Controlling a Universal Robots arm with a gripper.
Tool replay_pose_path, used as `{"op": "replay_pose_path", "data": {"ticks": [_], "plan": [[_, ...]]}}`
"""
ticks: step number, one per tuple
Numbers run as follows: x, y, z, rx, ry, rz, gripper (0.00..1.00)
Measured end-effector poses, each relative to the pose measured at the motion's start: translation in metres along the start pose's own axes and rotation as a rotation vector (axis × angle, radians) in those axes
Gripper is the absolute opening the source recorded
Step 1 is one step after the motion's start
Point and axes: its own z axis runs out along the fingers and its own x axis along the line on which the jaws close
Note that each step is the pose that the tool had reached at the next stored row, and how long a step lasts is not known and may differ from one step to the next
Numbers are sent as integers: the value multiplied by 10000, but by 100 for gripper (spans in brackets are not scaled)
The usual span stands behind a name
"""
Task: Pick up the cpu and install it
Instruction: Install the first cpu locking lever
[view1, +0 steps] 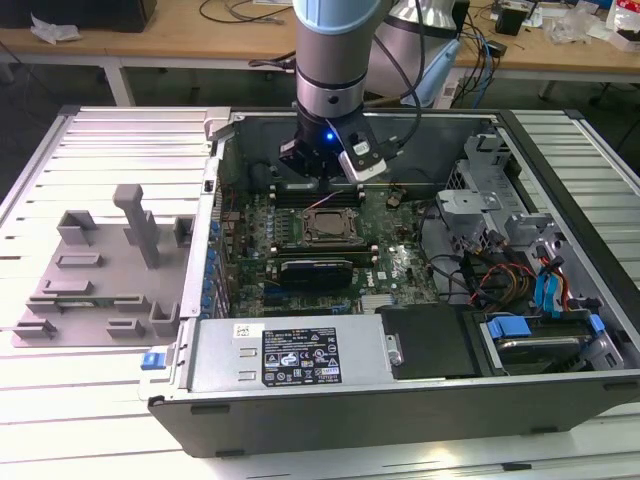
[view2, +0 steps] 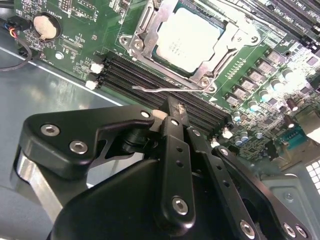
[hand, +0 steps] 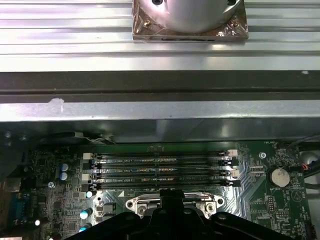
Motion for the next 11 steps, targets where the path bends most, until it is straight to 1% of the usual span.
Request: {"op": "replay_pose_path", "data": {"ticks": [11], "plan": [[0,-4,18,-2,-5,16,11]]}}
